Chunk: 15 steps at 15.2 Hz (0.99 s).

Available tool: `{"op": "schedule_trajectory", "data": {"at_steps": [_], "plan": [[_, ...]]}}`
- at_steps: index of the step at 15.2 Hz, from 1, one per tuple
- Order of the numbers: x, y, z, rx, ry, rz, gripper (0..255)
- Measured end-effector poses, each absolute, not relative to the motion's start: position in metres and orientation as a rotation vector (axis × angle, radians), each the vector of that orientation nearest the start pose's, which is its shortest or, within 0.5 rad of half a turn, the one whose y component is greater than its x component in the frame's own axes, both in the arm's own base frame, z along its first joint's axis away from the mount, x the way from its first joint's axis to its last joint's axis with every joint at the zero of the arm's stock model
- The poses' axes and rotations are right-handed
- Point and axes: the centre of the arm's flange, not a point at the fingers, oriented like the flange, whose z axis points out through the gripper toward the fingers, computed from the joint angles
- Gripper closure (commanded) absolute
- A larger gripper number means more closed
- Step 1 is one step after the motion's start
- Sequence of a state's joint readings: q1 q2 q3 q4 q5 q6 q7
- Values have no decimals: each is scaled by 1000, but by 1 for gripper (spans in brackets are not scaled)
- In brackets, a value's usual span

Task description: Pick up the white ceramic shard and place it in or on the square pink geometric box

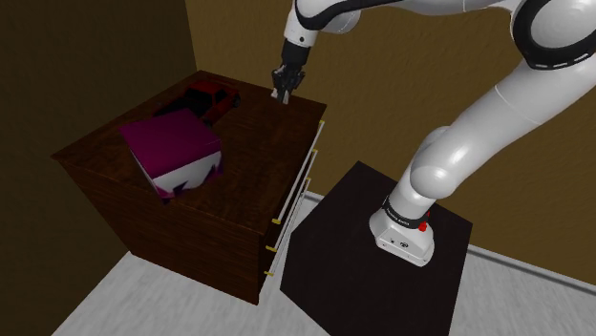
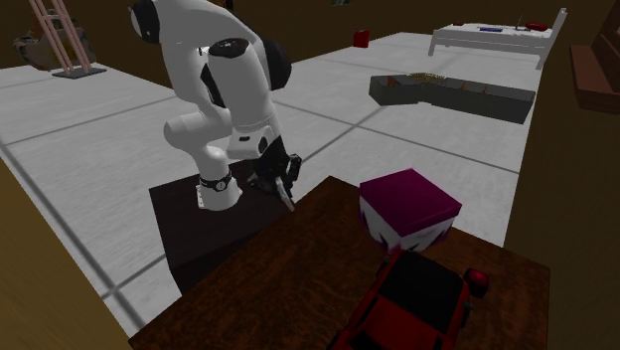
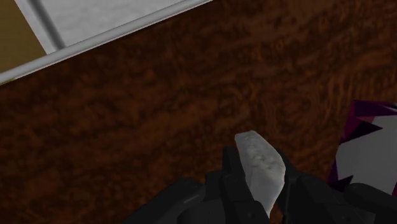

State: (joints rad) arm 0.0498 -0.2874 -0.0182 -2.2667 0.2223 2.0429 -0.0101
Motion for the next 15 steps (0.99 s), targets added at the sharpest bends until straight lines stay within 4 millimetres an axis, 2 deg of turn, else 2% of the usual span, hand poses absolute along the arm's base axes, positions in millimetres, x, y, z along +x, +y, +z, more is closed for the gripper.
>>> {"op": "schedule_trajectory", "data": {"at_steps": [9, 11, 15], "plan": [[469, 27, 531, -2932, 78, -89, 255], [475, 43, 535, -2932, 77, -90, 255], [490, 89, 533, -2933, 76, -89, 255]]}}
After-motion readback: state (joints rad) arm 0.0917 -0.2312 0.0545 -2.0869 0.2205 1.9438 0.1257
